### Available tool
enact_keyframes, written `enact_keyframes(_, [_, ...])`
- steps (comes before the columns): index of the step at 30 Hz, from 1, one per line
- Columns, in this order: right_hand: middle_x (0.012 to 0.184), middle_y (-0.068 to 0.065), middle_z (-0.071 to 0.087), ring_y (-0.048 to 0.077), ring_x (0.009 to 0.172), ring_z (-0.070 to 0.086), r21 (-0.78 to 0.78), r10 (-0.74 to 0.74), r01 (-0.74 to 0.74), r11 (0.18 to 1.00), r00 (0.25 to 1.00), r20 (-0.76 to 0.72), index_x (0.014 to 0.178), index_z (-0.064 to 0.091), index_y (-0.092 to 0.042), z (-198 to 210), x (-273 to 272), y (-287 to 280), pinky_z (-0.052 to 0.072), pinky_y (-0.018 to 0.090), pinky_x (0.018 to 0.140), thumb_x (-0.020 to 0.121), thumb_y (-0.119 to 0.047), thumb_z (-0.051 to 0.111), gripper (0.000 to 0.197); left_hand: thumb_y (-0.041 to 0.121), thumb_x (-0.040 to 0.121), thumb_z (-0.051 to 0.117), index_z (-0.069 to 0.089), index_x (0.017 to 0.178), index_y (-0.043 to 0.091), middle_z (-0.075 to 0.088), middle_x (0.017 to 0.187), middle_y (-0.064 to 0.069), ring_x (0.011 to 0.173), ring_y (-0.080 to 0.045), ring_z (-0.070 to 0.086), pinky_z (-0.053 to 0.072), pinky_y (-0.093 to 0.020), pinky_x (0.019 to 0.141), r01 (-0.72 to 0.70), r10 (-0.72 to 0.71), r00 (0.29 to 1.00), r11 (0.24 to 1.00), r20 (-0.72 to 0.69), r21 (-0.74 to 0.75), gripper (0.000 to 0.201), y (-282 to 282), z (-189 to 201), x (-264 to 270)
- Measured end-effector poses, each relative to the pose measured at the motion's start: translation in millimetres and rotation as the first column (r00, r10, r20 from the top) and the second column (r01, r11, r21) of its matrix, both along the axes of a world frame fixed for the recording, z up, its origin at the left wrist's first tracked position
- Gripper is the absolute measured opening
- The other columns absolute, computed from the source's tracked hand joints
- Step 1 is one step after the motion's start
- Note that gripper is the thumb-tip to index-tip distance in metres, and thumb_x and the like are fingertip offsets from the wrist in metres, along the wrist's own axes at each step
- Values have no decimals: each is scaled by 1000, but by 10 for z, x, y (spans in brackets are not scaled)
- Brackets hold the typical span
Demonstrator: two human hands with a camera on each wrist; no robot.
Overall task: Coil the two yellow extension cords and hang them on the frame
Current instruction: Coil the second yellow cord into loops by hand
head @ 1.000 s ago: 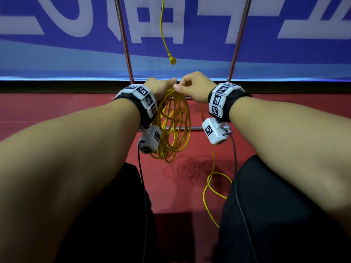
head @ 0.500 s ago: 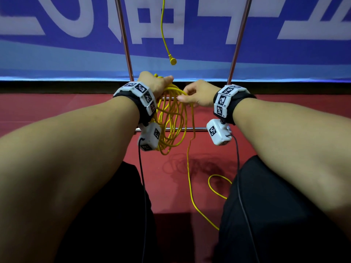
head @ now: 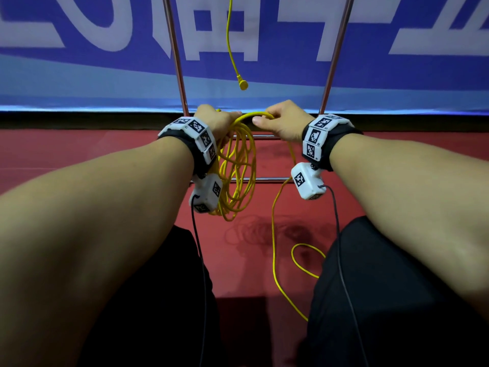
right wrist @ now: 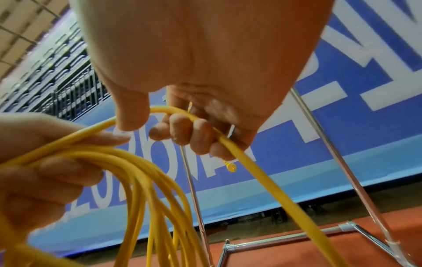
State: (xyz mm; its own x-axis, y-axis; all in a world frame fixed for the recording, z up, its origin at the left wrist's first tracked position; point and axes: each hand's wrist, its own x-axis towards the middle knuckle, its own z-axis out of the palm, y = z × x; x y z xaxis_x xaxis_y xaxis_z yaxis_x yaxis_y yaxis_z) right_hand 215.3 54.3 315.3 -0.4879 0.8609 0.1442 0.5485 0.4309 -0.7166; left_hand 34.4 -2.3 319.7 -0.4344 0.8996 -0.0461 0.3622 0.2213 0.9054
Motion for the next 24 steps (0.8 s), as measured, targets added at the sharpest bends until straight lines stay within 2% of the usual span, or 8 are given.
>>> enact_keyframes(4, [55, -3, 38, 13, 52, 33, 40, 49, -55, 998, 987, 152, 57, 49, -19, 40, -124, -91, 28, 29, 54, 92, -32, 65, 41, 43, 88, 70, 68, 98, -1, 64, 53, -7, 38, -17, 56, 51, -27, 49, 52, -49, 998, 998, 43, -47, 46, -37, 1, 75])
enact_keyframes(7, [58, 1, 43, 17, 56, 37, 47, 46, -56, 997, 982, 185, 56, 50, -19, 43, -209, -124, 31, 31, 58, 88, -35, 67, 40, 48, 89, 68, 71, 93, 1, 64, 56, -8, 42, -20, 56, 51, -30, 55, 79, -75, 995, 995, 65, -67, 47, -56, 15, 108])
enact_keyframes(11, [64, 6, 48, 18, 61, 40, 38, 15, -21, 999, 987, 159, 57, 53, -18, 36, -222, -110, 33, 32, 62, 83, -34, 71, 36, 47, 84, 73, 71, 80, 5, 64, 56, -6, 48, -21, 57, 51, -30, 57, 104, -97, 992, 991, 78, -85, 43, -75, 21, 115])
enact_keyframes(17, [65, 6, 54, 16, 61, 45, -15, 24, -23, 1000, 998, 52, 71, 65, -9, 48, -174, -115, 36, 28, 61, 82, -33, 77, 29, 37, 80, 73, 64, 70, 10, 57, 56, -2, 46, -18, 49, 43, -28, 55, 74, -76, 997, 995, -32, -71, 30, -71, 67, 159])
enact_keyframes(19, [63, 5, 56, 15, 57, 46, -43, 39, -38, 998, 999, 21, 70, 66, -11, 36, -117, -94, 40, 27, 60, 81, -27, 80, 24, 37, 81, 74, 64, 73, 9, 56, 57, -3, 46, -18, 49, 42, -27, 53, 61, -64, 997, 997, -42, -56, 31, -55, 65, 161])
enact_keyframes(21, [64, 9, 59, 17, 56, 51, -83, 67, -66, 994, 998, 9, 73, 68, -11, -13, -44, -57, 46, 32, 63, 82, -20, 80, 17, 41, 80, 76, 66, 81, 8, 58, 59, -3, 48, -20, 52, 42, -26, 51, 12, -14, 999, 1000, -46, -24, 34, -41, 55, 128])
enact_keyframes(22, [66, 14, 62, 19, 59, 54, -102, 80, -78, 992, 997, 14, 75, 70, -10, -52, -5, -35, 49, 35, 66, 84, -20, 79, 16, 43, 79, 78, 65, 85, 8, 58, 60, -3, 49, -20, 53, 43, -25, 50, -18, 18, 999, 1000, -37, -6, 38, -35, 57, 105])
enact_keyframes(24, [78, 22, 69, 24, 70, 60, -134, 88, -82, 988, 995, 40, 73, 71, -14, -128, 72, -8, 50, 37, 71, 87, -33, 75, 24, 44, 79, 78, 63, 87, 8, 58, 62, -3, 49, -19, 55, 45, -27, 51, -57, 57, 998, 998, -17, 21, 40, -21, 70, 65])
